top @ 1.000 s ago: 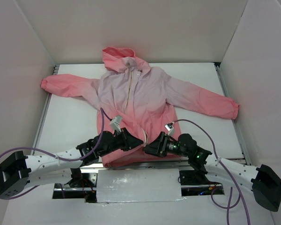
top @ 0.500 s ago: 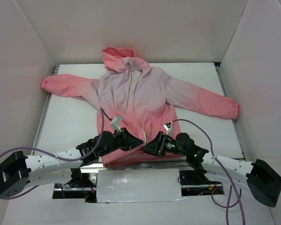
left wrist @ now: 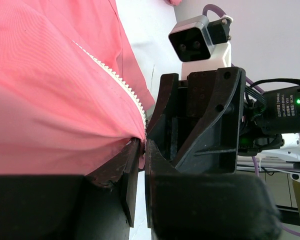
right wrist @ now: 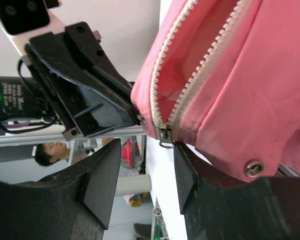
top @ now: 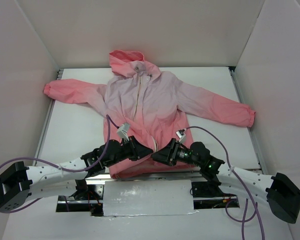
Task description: Zip up the jacket
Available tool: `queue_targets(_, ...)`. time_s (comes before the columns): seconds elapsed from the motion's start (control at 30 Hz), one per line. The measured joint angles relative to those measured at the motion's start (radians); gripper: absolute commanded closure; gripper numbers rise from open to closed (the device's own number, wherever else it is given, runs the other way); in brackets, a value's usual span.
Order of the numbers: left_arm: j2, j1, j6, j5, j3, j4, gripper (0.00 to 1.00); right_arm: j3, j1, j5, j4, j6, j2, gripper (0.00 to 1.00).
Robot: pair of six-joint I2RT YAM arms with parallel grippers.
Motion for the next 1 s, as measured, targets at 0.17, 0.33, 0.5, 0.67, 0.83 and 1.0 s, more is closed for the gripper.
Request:
queue_targets(0.17, 0.0, 0.0, 0.0, 0.0, 0.0, 0.0, 1.0, 0.0, 0.0, 0.019, 0.0, 0.026, -0.013, 0.48)
queue_targets(0.33, 0.0, 0.0, 0.0, -0.002, 0.0, 0.007, 1.0, 0.0, 0.0, 0.029, -0.009, 0.037, -0.027, 0.52)
queue_targets(0.5, -0.002, 0.0, 0.0, -0.005, 0.0, 0.01, 1.0, 0.0, 0.0, 0.041, -0.034, 0.042, -0.042, 0.55)
queue_targets(0.67, -0.004, 0.0, 0.0, -0.004, 0.0, 0.009, 1.0, 0.0, 0.0, 0.049, -0.069, 0.037, -0.058, 0.57)
queue_targets(0.83, -0.004, 0.0, 0.0, -0.004, 0.0, 0.009, 1.0, 0.0, 0.0, 0.06, -0.121, 0.014, -0.088, 0.6)
queue_targets(1.0, -0.004, 0.0, 0.0, -0.004, 0.0, 0.009, 1.0, 0.0, 0.0, 0.068, -0.142, 0.0, -0.101, 0.63)
